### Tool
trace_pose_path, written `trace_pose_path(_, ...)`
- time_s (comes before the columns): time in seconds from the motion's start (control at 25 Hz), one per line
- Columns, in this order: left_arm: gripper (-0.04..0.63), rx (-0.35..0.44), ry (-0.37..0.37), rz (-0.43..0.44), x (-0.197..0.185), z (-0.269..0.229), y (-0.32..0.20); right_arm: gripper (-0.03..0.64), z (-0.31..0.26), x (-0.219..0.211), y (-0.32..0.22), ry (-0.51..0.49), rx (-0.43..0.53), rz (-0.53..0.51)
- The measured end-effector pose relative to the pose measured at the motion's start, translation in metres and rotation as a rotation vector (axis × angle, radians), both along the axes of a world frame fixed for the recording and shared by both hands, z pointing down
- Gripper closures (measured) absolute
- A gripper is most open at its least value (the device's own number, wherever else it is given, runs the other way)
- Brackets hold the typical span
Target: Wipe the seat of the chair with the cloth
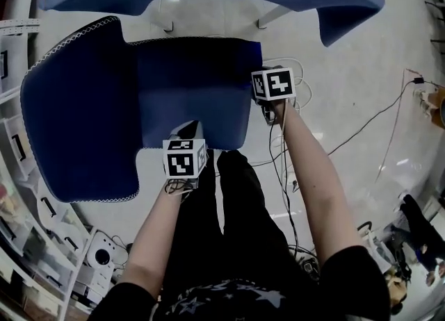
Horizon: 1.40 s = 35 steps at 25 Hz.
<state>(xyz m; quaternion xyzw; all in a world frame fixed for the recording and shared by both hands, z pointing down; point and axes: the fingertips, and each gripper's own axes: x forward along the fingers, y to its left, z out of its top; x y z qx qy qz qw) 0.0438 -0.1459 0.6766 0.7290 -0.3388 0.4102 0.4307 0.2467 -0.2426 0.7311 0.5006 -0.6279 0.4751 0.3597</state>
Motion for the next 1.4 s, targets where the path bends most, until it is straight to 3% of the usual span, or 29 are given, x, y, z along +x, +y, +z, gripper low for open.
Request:
trace_pose_path(0.32, 0.575, 0.035, -0.033, -0.055, 0.006, -0.01, 0.021, 0.561, -0.011, 0.013, 0.021, -0.03, -0.003, -0.012)
trace_pose_path(0.52, 0.574, 0.061, -0.047, -0.14, -0.004, -0.028, 0.037, 0.561, -0.036, -0.011, 0.029, -0.08, 0.011, -0.078)
trace_pose_path(0.84, 0.575, 0.086, -0.062, -0.32, -0.053, -0.044, 0.072, 0.561, -0.061, -0.118, 0.031, -0.167, 0.057, -0.327)
trace_pose_path(1.0, 0.575, 0.089, -0.085, -0.385, -0.083, -0.041, 0.088, 0.561, -0.059, -0.177, 0.033, -0.246, 0.056, -0.366)
trace_pose_path(1.24, 0.575, 0.108, -0.09, -0.416, -0.123, -0.034, 0.094, 0.561, -0.043, -0.257, 0.031, -0.297, 0.036, -0.414)
trace_pose_path(1.4, 0.575, 0.092, -0.062, -0.374, -0.13, -0.024, 0.096, 0.56, -0.034, -0.298, 0.025, -0.298, 0.052, -0.451)
